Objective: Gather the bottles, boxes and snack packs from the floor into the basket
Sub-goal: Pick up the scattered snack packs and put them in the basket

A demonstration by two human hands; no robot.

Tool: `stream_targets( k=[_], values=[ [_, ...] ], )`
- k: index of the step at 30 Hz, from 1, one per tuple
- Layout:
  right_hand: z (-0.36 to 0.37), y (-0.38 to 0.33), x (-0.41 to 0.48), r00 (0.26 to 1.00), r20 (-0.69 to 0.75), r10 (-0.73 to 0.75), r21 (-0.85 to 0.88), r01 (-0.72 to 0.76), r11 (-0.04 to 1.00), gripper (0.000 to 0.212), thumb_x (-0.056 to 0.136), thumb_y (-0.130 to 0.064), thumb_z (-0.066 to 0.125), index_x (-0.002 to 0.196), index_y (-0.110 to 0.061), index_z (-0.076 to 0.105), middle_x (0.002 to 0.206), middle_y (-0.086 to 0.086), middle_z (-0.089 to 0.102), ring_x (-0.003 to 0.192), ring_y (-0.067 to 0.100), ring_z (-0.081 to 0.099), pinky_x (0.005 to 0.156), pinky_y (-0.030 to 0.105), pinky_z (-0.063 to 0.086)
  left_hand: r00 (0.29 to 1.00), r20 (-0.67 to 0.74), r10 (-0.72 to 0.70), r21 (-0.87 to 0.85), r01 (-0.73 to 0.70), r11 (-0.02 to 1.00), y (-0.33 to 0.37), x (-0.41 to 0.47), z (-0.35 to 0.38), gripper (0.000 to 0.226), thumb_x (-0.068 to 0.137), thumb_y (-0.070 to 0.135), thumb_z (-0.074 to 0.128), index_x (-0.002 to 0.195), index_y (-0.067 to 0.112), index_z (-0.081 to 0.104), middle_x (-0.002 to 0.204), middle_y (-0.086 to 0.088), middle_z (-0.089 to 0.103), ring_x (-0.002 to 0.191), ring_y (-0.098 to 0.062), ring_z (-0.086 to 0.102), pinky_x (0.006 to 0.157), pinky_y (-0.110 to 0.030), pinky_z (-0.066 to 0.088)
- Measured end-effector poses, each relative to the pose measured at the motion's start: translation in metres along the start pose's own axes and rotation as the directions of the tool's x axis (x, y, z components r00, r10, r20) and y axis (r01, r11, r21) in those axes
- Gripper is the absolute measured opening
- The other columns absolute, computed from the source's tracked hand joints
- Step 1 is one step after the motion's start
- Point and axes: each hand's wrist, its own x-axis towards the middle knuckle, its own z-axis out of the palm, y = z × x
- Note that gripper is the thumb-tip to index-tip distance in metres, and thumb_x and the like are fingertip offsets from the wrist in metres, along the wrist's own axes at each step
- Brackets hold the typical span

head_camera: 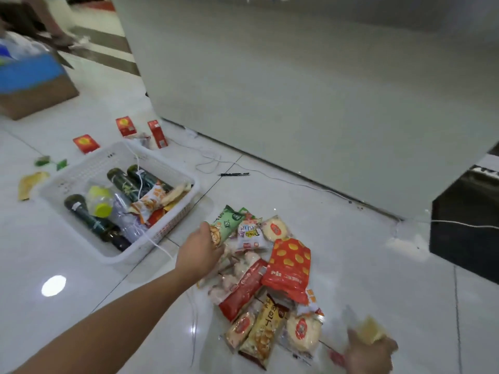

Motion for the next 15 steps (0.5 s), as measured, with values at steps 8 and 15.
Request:
stream_targets(
  k=[8,15],
  values=[
    [0.042,-0.154,-0.078,0.905,0.324,-0.275,0.125,0.247,0.961,0.037,0.087,-0.032,0.062,0.112,-0.007,0.054,0.107,0.024,0.063,0.098,0.04,0.06,0.081,0.041,0.047,0.938,-0.228,-0.261,-0.102,0.243,0.965,-0.023,0.015,-0.11,0.045,0.084,0.042,0.063,0.11,0.011,0.042,0.106,-0.012,0.06,0.096,-0.029,0.059,0.078,-0.039,0.047],
    [0.077,-0.261,-0.235,0.698,0.669,-0.256,0.09,0.266,0.96,0.029,0.093,-0.026,0.055,0.113,-0.007,0.047,0.108,0.019,0.058,0.089,0.032,0.057,0.08,0.046,0.052,0.858,-0.318,-0.404,-0.101,0.393,0.914,-0.037,0.013,-0.234,0.054,0.089,0.059,0.044,0.116,0.012,0.043,0.108,-0.006,0.055,0.099,-0.022,0.054,0.085,-0.033,0.044]
  ],
)
